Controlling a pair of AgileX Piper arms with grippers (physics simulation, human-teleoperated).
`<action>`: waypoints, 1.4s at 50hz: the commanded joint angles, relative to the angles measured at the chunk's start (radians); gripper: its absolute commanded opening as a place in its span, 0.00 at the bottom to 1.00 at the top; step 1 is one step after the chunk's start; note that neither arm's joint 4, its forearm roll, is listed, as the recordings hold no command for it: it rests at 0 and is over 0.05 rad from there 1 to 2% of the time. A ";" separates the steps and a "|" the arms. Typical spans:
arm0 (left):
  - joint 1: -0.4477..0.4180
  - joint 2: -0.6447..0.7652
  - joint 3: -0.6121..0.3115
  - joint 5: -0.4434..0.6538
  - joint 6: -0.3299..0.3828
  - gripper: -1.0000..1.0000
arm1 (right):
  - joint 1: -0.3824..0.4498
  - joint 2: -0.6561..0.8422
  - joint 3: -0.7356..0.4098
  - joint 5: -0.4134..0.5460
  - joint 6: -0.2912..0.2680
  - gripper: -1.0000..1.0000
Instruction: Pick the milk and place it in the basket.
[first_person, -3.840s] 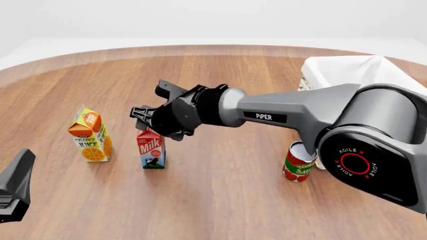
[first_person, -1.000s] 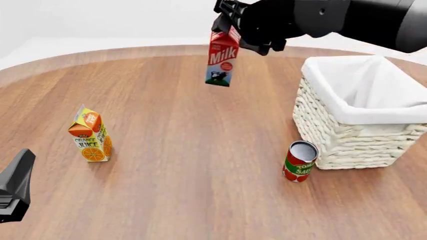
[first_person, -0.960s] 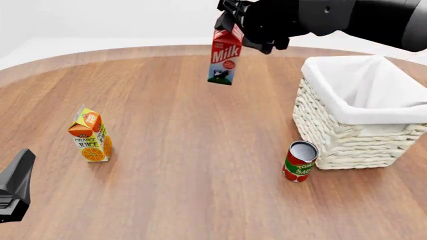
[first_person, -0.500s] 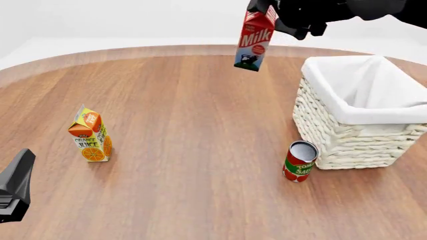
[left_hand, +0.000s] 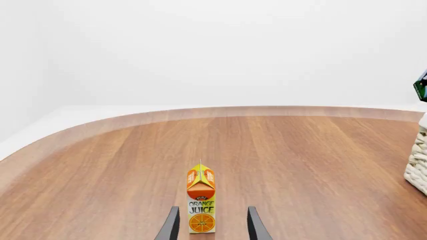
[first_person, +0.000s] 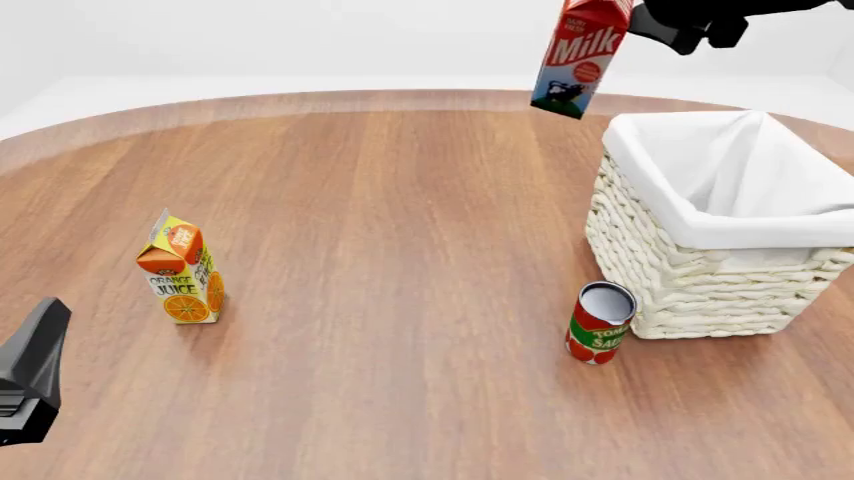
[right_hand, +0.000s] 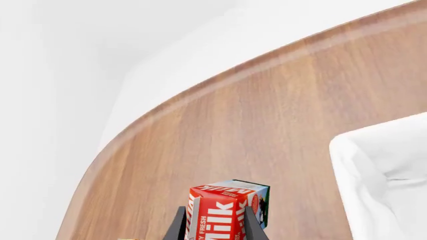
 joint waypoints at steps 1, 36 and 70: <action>0.000 0.000 0.000 0.000 0.000 1.00 | -0.057 -0.082 0.004 0.017 0.005 0.00; 0.000 0.000 0.000 0.000 0.000 1.00 | -0.215 -0.210 0.130 0.011 0.016 0.00; 0.000 0.000 0.000 0.000 0.000 1.00 | -0.352 -0.227 0.221 -0.021 0.005 0.00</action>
